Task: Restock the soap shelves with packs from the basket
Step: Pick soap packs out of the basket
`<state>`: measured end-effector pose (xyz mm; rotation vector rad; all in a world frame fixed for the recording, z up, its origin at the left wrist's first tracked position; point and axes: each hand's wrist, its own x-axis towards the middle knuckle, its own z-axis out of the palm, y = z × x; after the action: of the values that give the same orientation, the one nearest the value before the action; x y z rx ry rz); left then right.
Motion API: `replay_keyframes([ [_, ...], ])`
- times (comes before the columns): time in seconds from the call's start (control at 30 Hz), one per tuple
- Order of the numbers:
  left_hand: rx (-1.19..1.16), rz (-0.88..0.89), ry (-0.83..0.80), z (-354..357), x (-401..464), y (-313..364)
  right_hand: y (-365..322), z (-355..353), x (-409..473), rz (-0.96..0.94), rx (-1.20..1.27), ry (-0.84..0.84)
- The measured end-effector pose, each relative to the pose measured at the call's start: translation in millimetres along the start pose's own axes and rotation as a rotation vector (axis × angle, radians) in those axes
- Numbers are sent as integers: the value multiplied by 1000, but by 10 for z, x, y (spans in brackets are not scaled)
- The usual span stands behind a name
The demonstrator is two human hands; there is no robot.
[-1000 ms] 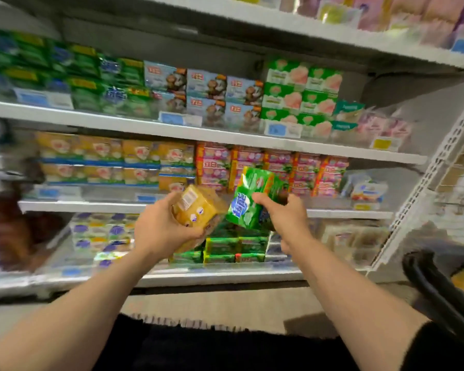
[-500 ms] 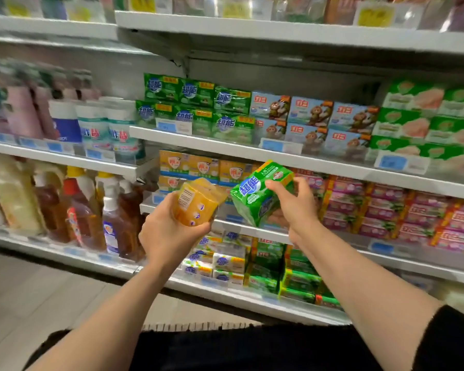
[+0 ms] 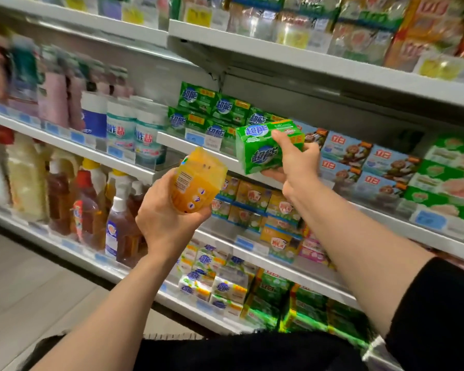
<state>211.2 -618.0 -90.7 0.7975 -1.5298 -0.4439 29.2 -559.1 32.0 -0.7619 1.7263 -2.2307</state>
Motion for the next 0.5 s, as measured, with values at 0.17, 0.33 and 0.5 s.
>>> replay_keyframes([
  [0.17,-54,-50,54,196,112,-66,-174,237,363,-56,28,150],
  [0.33,-62,-128,77,419,144,-78,-196,313,732,-81,-71,293],
  [0.5,-74,-118,66,689,190,-146,-148,155,883,26,-210,270],
])
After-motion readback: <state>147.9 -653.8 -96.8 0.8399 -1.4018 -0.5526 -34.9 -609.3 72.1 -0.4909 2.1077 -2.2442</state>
